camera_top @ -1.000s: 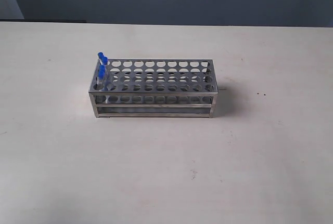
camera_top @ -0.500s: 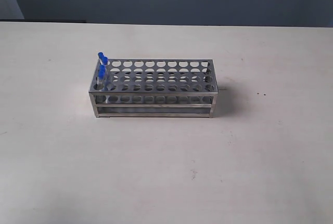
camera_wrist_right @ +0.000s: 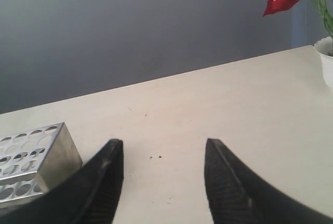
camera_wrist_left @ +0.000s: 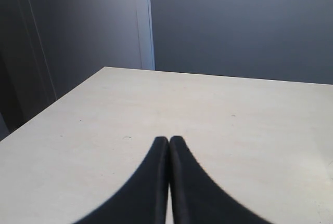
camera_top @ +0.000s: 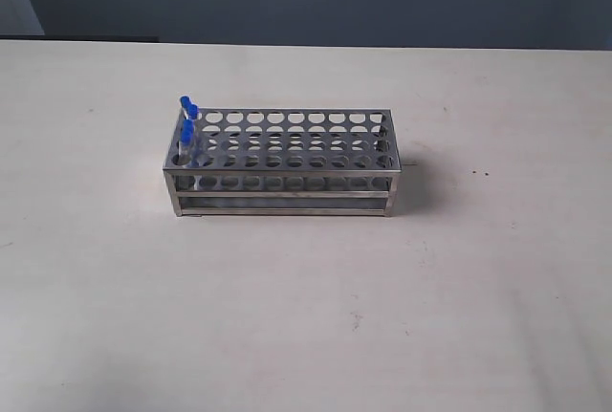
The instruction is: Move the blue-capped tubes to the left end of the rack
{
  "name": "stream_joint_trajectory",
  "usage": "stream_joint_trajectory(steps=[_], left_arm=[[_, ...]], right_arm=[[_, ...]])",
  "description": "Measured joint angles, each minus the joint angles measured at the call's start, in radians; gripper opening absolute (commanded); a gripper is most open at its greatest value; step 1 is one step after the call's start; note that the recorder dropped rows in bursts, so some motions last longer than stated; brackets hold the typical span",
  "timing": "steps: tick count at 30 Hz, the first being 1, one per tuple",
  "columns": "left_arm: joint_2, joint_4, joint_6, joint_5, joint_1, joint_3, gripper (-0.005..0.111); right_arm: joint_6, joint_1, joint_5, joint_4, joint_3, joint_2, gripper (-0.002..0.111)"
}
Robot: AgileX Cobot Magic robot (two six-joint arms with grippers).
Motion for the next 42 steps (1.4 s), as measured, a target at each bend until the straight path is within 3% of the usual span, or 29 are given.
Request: stream_joint_trajectory(steps=[42], left_arm=[[0.0, 0.0, 0.0, 0.0, 0.0, 0.0, 0.0]], right_arm=[[0.049, 0.0, -0.004, -0.041, 0.0, 0.0, 0.047]])
